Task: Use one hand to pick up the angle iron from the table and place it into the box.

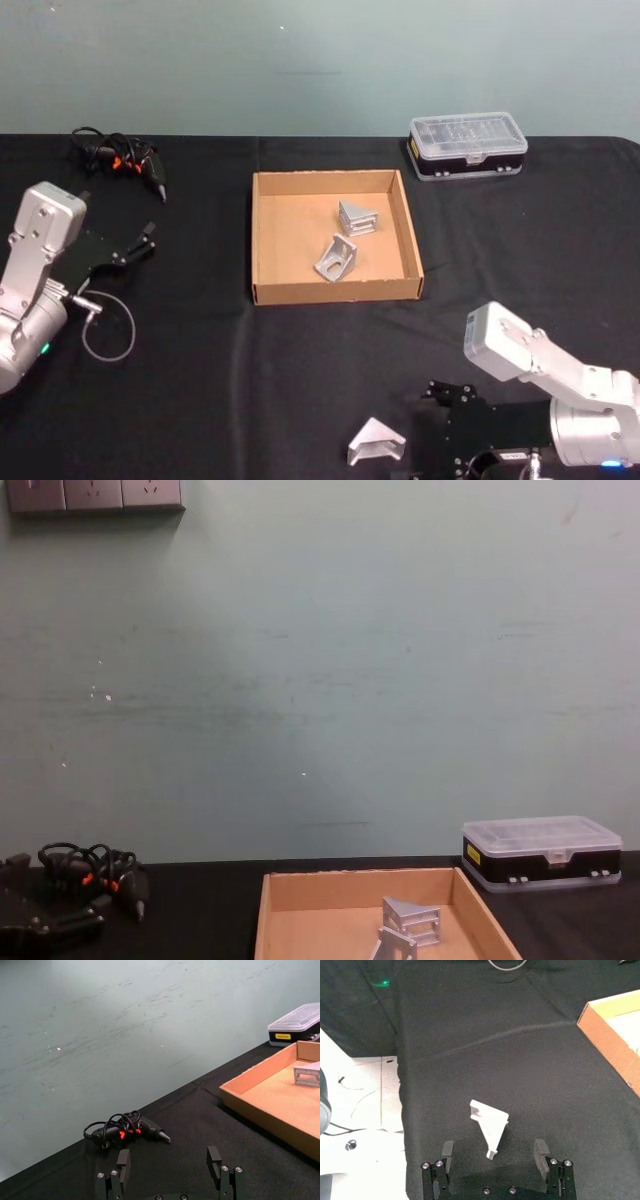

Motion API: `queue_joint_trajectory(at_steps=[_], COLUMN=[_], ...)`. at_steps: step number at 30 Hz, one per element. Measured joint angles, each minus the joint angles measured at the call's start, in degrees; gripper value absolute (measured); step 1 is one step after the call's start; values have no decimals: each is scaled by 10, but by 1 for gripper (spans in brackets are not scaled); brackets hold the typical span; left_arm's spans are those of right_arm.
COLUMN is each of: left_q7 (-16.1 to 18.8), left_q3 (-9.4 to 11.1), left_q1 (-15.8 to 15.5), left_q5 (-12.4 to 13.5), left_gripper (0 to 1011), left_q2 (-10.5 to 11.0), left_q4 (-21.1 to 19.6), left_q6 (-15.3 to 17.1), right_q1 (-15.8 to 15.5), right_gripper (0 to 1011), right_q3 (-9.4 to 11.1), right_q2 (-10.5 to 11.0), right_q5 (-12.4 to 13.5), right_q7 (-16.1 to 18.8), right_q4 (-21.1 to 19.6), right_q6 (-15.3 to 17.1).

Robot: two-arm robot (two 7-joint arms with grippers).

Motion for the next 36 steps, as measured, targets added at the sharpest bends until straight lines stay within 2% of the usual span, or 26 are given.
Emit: queue_joint_trajectory(at_steps=[5, 11, 20, 29, 31, 33, 34, 36], left_q7=[0, 0, 0, 0, 0, 0, 0, 0], left_q3=[0, 0, 0, 0, 0, 0, 0, 0], left_q1=[0, 0, 0, 0, 0, 0, 0, 0], left_q5=[0, 0, 0, 0, 0, 0, 0, 0], left_gripper=[1005, 1005, 1004, 1005, 1005, 1005, 1005, 1005], left_q2=[0, 0, 0, 0, 0, 0, 0, 0], left_q4=[0, 0, 0, 0, 0, 0, 0, 0], left_q6=[0, 0, 0, 0, 0, 0, 0, 0], right_q1=[20, 33, 32, 30, 30, 30, 30, 30], right_gripper=[1004, 1004, 990, 762, 684, 653, 583, 520], right_q3=[-21, -34, -33, -31, -31, -31, -31, -31], right_q2=[-4, -10, -9, -9, -9, -8, -8, -8], right_q5=[-11, -17, -16, -16, -16, -16, -15, -15], right_q7=[-1, -5, -5, -5, -5, -5, -5, -5], right_q4=[3, 7, 7, 6, 6, 6, 5, 5], right_q6=[16, 18, 18, 17, 17, 17, 17, 17])
